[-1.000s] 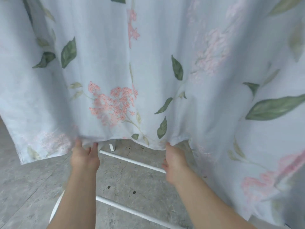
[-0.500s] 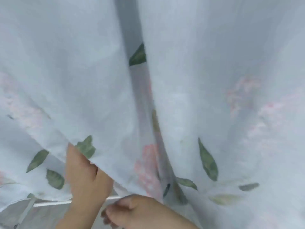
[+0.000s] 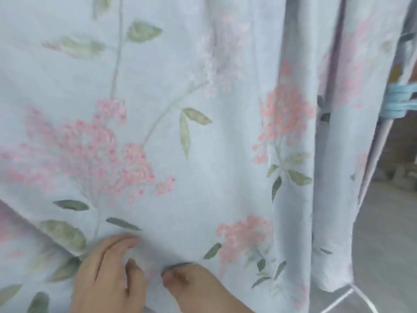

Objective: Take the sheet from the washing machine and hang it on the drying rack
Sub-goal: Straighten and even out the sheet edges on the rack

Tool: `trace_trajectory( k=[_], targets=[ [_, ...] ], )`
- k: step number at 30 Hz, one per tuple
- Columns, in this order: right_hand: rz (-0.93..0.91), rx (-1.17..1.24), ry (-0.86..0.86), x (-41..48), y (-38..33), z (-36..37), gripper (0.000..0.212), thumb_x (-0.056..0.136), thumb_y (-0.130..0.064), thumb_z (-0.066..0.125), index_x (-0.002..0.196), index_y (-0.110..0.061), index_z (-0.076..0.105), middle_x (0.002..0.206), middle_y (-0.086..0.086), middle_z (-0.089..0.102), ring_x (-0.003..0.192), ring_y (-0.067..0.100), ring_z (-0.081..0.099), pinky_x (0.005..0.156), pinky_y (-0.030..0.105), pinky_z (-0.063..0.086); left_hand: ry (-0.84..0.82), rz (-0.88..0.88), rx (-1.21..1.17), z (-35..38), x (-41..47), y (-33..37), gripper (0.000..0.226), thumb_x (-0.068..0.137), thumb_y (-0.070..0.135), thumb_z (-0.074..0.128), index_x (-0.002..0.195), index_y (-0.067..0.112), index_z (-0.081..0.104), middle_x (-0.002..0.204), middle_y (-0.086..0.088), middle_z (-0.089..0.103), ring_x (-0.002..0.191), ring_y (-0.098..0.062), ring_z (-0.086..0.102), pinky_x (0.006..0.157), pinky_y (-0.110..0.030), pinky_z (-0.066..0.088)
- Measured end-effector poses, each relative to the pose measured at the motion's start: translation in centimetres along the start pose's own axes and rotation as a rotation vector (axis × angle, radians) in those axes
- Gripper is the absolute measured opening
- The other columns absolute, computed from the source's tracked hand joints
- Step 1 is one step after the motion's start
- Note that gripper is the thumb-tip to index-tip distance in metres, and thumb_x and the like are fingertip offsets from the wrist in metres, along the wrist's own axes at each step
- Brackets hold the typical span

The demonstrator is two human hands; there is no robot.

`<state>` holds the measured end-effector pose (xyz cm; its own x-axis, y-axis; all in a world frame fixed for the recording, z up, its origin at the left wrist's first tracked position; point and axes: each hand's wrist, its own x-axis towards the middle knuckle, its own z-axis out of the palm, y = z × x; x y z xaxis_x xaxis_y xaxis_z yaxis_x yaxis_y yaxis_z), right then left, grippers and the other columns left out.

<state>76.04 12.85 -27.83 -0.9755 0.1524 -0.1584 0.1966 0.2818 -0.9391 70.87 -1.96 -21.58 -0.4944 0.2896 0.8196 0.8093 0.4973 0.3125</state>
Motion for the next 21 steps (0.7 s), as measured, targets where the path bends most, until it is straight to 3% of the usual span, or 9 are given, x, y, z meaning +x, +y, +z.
trace_trajectory(
  k=[1, 3, 5, 6, 11, 16, 21],
  targets=[
    [-0.019, -0.091, 0.139, -1.9, -1.5, 0.4, 0.033, 0.104, -0.026, 0.048, 0.108, -0.001, 0.070, 0.103, 0.006, 0.068, 0.095, 0.002, 0.054, 0.084, 0.009, 0.039, 0.005, 0.042, 0.023, -0.2, 0.9, 1.4, 0.026, 0.078, 0.010, 0.054, 0.095, 0.008, 0.074, 0.105, -0.011, 0.070, 0.096, -0.028, 0.064, 0.093, -0.037, 0.048],
    [0.001, -0.032, 0.232, -4.3, -7.3, -2.7, 0.036, 0.103, -0.037, 0.047, 0.097, -0.008, 0.068, 0.086, 0.001, 0.064, 0.078, 0.012, 0.056, 0.073, 0.023, 0.044, -0.073, 0.093, -0.001, -1.4, 5.9, 4.0, 0.028, 0.078, 0.006, 0.057, 0.099, 0.009, 0.075, 0.111, -0.008, 0.068, 0.101, -0.026, 0.065, 0.095, -0.032, 0.046],
    [-0.014, 0.114, 0.293, -5.7, -11.7, -5.6, 0.041, 0.102, -0.042, 0.047, 0.096, -0.009, 0.070, 0.090, 0.006, 0.072, 0.083, 0.026, 0.065, 0.080, 0.036, 0.051, -0.094, 0.165, -0.033, -3.1, 10.4, 7.3, 0.027, 0.080, 0.009, 0.056, 0.102, 0.009, 0.073, 0.113, -0.005, 0.065, 0.105, -0.021, 0.060, 0.096, -0.024, 0.041],
    [0.015, 0.187, 0.335, -6.3, -14.3, -7.6, 0.041, 0.102, -0.044, 0.047, 0.096, -0.012, 0.073, 0.096, 0.002, 0.076, 0.091, 0.025, 0.069, 0.087, 0.039, 0.053, -0.148, 0.180, -0.054, -4.3, 12.7, 9.1, 0.027, 0.082, 0.011, 0.056, 0.103, 0.009, 0.072, 0.114, -0.003, 0.064, 0.107, -0.019, 0.058, 0.096, -0.021, 0.039],
    [-0.032, 0.268, 0.578, -9.7, -23.5, -15.4, 0.039, 0.104, -0.042, 0.047, 0.096, -0.020, 0.078, 0.096, -0.010, 0.077, 0.093, 0.008, 0.071, 0.095, 0.039, 0.054, -0.220, 0.265, -0.100, -6.7, 21.7, 15.3, 0.027, 0.081, 0.007, 0.059, 0.106, 0.015, 0.068, 0.114, 0.003, 0.060, 0.107, -0.016, 0.057, 0.089, -0.025, 0.043],
    [-0.157, 0.278, 0.812, -13.9, -28.7, -21.8, 0.036, 0.104, -0.040, 0.049, 0.092, -0.020, 0.077, 0.093, -0.010, 0.077, 0.091, 0.005, 0.071, 0.094, 0.037, 0.055, -0.244, 0.397, -0.148, -6.9, 27.4, 21.4, 0.027, 0.081, 0.005, 0.060, 0.106, 0.013, 0.067, 0.112, 0.000, 0.060, 0.103, -0.022, 0.059, 0.085, -0.040, 0.050],
    [-0.211, 0.325, 0.982, -18.4, -29.5, -28.0, 0.035, 0.104, -0.036, 0.050, 0.087, -0.020, 0.077, 0.088, -0.006, 0.078, 0.089, 0.009, 0.072, 0.093, 0.038, 0.056, -0.209, 0.500, -0.185, -4.0, 30.7, 28.4, 0.026, 0.080, 0.001, 0.065, 0.103, 0.013, 0.067, 0.108, 0.000, 0.060, 0.097, -0.022, 0.059, 0.084, -0.039, 0.048]
  ],
)
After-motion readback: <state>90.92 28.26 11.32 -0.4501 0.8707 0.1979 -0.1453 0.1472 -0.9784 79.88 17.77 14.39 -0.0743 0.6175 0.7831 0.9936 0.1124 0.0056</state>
